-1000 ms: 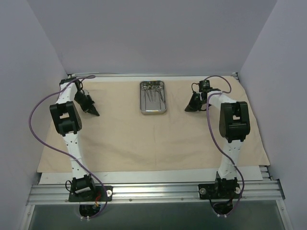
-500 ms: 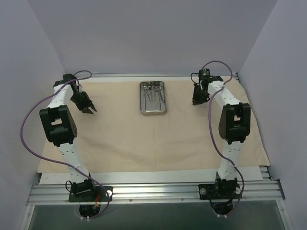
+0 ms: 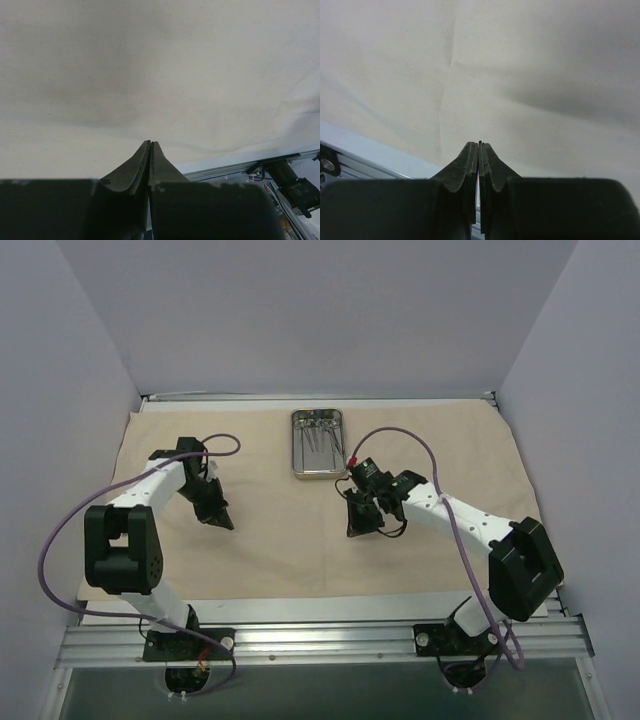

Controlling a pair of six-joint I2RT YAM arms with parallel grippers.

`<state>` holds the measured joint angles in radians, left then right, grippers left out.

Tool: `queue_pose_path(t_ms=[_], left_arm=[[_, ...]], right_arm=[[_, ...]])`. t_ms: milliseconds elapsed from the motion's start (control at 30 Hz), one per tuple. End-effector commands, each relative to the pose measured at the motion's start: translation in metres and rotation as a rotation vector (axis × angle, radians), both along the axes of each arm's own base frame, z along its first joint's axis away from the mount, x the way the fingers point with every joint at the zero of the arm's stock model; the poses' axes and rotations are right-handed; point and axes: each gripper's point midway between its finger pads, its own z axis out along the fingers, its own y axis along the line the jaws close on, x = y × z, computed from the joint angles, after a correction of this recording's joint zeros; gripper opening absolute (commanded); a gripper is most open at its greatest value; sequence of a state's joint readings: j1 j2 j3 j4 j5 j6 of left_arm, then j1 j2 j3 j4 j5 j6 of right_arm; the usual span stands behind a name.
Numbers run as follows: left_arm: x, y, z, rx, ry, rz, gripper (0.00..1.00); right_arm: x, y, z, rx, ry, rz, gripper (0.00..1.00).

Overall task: Open and lay out the surgical kit
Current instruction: Smooth out the surgical kit at the center of the board.

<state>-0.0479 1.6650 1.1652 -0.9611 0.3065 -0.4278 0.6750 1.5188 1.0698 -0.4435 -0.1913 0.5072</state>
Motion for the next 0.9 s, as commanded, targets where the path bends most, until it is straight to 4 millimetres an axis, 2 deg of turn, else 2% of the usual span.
queue_pose_path(t_ms=[0,233,367,500,667,867], left_arm=[[0.002,0.002,-0.006,0.031,-0.017,0.017,0.06],[-0.014,0.001,-0.049,0.051,0.137,0.057,0.02],[-0.026,0.002,-0.066,0.065,0.201,0.066,0.02],[-0.050,0.006,-0.080,0.088,0.274,0.064,0.02],[-0.052,0.011,-0.079,0.107,0.290,0.084,0.02],[-0.046,0.020,-0.079,0.096,0.286,0.112,0.02]], right_arm=[[-0.010,0.002,-0.017,0.032,0.028,-0.073,0.00],[-0.028,0.015,-0.061,-0.008,0.087,-0.041,0.00],[-0.042,0.013,-0.078,-0.043,0.114,-0.026,0.00],[-0.060,0.013,-0.085,-0.052,0.147,-0.020,0.00],[-0.084,0.011,-0.087,-0.052,0.171,-0.014,0.00],[-0.090,0.018,-0.087,-0.057,0.178,0.003,0.00]])
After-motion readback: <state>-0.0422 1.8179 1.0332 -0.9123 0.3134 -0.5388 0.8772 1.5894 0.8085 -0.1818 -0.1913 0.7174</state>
